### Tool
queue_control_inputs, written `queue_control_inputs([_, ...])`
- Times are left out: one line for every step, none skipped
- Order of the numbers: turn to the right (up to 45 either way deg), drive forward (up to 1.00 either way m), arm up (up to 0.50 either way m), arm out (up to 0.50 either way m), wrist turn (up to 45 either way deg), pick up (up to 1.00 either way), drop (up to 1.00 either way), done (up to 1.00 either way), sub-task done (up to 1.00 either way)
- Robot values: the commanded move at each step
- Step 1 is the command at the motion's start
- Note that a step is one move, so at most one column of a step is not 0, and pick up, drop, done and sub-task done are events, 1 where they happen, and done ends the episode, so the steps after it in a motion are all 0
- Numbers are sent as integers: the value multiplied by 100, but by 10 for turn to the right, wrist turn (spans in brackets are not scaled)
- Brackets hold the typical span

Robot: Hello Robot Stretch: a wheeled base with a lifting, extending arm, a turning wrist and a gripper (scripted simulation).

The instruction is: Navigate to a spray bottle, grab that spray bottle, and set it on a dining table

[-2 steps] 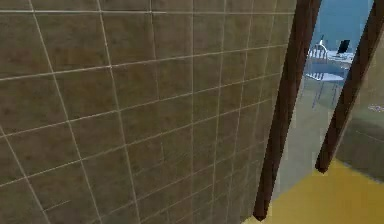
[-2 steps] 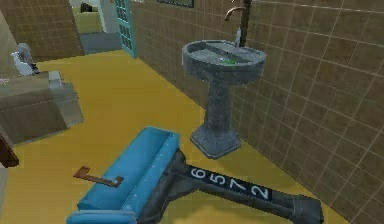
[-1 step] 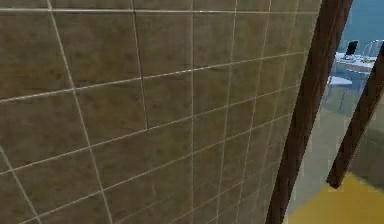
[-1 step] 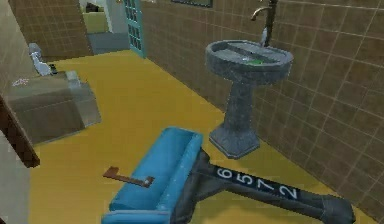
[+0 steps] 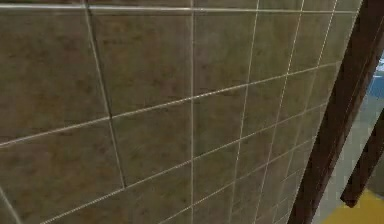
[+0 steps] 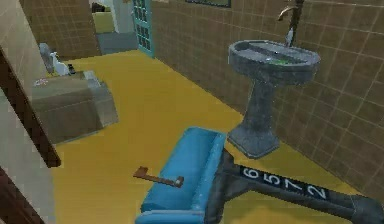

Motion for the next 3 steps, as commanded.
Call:
queue_control_inputs([450,0,0,0,0,0,0,0,0])
queue_control_inputs([450,0,0,0,0,0,0,0,0])
queue_control_inputs([450,0,0,0,0,0,0,0,0])
